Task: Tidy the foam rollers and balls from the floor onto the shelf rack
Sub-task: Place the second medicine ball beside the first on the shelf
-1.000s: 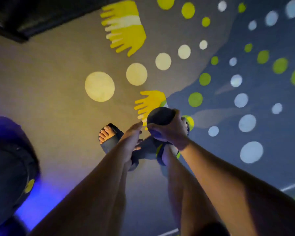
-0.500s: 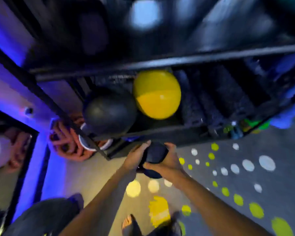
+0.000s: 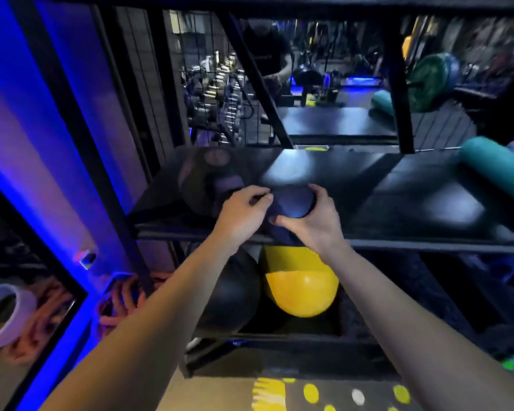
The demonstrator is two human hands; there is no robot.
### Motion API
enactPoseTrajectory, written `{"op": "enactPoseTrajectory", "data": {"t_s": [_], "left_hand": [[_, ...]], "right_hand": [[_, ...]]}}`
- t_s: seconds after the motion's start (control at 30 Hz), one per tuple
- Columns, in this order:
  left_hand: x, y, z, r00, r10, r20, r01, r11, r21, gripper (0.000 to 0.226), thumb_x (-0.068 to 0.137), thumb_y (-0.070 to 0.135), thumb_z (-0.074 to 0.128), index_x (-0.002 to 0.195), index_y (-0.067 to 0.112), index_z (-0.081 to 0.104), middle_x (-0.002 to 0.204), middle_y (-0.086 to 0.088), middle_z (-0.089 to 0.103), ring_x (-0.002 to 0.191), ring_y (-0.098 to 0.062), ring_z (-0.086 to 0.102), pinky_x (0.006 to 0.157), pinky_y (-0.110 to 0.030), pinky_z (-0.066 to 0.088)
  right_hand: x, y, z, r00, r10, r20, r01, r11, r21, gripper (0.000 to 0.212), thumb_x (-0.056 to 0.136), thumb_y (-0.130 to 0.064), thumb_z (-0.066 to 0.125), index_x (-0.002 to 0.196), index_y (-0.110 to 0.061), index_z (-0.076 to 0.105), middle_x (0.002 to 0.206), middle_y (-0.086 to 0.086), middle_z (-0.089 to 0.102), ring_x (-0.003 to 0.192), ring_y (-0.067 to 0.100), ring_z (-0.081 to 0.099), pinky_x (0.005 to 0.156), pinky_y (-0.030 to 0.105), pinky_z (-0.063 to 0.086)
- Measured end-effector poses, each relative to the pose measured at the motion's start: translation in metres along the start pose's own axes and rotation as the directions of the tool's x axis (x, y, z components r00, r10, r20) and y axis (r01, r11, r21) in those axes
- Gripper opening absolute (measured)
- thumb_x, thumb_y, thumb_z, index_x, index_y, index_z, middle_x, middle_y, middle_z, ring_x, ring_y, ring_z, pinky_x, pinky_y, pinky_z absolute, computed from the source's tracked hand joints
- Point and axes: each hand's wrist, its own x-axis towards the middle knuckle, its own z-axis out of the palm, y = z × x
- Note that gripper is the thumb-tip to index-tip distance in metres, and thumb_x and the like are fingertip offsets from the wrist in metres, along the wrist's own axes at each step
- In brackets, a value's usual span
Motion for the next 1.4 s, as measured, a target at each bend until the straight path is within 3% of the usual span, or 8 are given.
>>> {"op": "enactPoseTrajectory", "data": {"t_s": [0.07, 0.17, 0.27, 0.63, 0.93, 1.2, 1.33, 1.4], "left_hand": [[0.038, -0.007, -0.02, 0.971, 0.207, -0.119, -0.172, 0.952, 0.253, 0.024, 0.098, 0.03, 0.058, 0.114, 0.022, 0.073, 0.109, -0.001, 0.075, 0.104, -0.02, 0.068, 0.094, -0.034, 0.052], [0.087, -0.03, -0.035, 0.889, 0.383, -0.251, -0.151, 0.762, 0.63, 0.037, 0.096, 0.038, 0.045, 0.122, 0.023, 0.068, 0.126, -0.008, 0.067, 0.119, -0.033, 0.06, 0.101, -0.043, 0.046], [0.108, -0.055, -0.027, 0.866, 0.477, -0.146, -0.118, 0.48, 0.869, 0.044, 0.095, 0.042, 0.043, 0.129, 0.026, 0.066, 0.144, -0.008, 0.058, 0.139, -0.037, 0.045, 0.119, -0.061, 0.022], [0.119, -0.04, 0.034, 0.898, 0.425, 0.116, -0.195, 0.146, 0.97, 0.049, 0.093, 0.036, 0.047, 0.133, 0.014, 0.065, 0.15, -0.018, 0.05, 0.145, -0.042, 0.034, 0.117, -0.068, 0.017], [0.113, -0.042, 0.009, 0.901, 0.433, -0.006, -0.126, 0.276, 0.953, 0.04, 0.094, 0.032, 0.05, 0.127, 0.019, 0.068, 0.146, -0.011, 0.056, 0.143, -0.037, 0.04, 0.118, -0.063, 0.021], [0.108, -0.04, 0.0, 0.901, 0.431, 0.048, -0.187, 0.286, 0.94, 0.042, 0.097, 0.037, 0.043, 0.129, 0.023, 0.066, 0.148, -0.009, 0.055, 0.145, -0.036, 0.038, 0.117, -0.064, 0.021], [0.101, -0.031, -0.009, 0.84, 0.541, -0.036, -0.309, 0.533, 0.787, 0.046, 0.099, 0.036, 0.041, 0.138, 0.022, 0.06, 0.148, -0.004, 0.056, 0.143, -0.027, 0.043, 0.124, -0.058, 0.014], [0.091, -0.028, -0.023, 0.723, 0.683, -0.101, -0.41, 0.543, 0.733, 0.04, 0.099, 0.027, 0.048, 0.136, 0.018, 0.062, 0.141, -0.007, 0.061, 0.134, -0.029, 0.053, 0.126, -0.052, 0.013]], "right_hand": [[0.033, -0.012, 0.007, 0.999, 0.023, -0.024, -0.025, 0.994, -0.111, 0.115, 0.046, -0.062, 0.089, 0.145, -0.032, 0.039, 0.141, 0.006, 0.048, 0.129, 0.038, 0.049, 0.11, 0.049, 0.042], [0.072, -0.012, 0.02, 0.999, 0.034, -0.005, -0.034, 0.957, -0.287, 0.112, 0.049, -0.06, 0.089, 0.144, -0.034, 0.035, 0.144, 0.004, 0.045, 0.128, 0.042, 0.044, 0.106, 0.053, 0.04], [0.094, 0.006, 0.037, 0.997, 0.061, 0.053, -0.036, 0.925, -0.378, 0.113, 0.05, -0.061, 0.088, 0.144, -0.033, 0.033, 0.145, 0.004, 0.044, 0.13, 0.044, 0.043, 0.104, 0.056, 0.039], [0.124, 0.019, 0.05, 0.976, 0.096, 0.195, -0.005, 0.907, -0.421, 0.114, 0.055, -0.064, 0.086, 0.148, -0.037, 0.028, 0.153, 0.006, 0.026, 0.138, 0.042, 0.031, 0.11, 0.058, 0.031], [0.117, 0.016, 0.047, 0.97, 0.085, 0.227, 0.017, 0.91, -0.414, 0.115, 0.054, -0.072, 0.083, 0.148, -0.036, 0.027, 0.147, 0.006, 0.028, 0.136, 0.04, 0.034, 0.111, 0.054, 0.032], [0.103, 0.014, 0.033, 0.962, 0.121, 0.245, -0.011, 0.913, -0.408, 0.135, 0.053, -0.081, 0.08, 0.157, -0.033, 0.009, 0.158, 0.008, 0.02, 0.146, 0.04, 0.025, 0.116, 0.058, 0.024], [0.081, 0.03, 0.017, 0.996, 0.061, 0.062, -0.041, 0.958, -0.284, 0.105, 0.075, -0.075, 0.069, 0.158, -0.029, 0.023, 0.157, 0.006, 0.026, 0.142, 0.035, 0.03, 0.114, 0.054, 0.026], [0.074, 0.039, 0.008, 0.998, 0.014, -0.063, -0.029, 0.968, -0.248, 0.077, 0.09, -0.065, 0.061, 0.152, -0.027, 0.037, 0.152, 0.007, 0.035, 0.138, 0.036, 0.036, 0.112, 0.052, 0.029]]}}
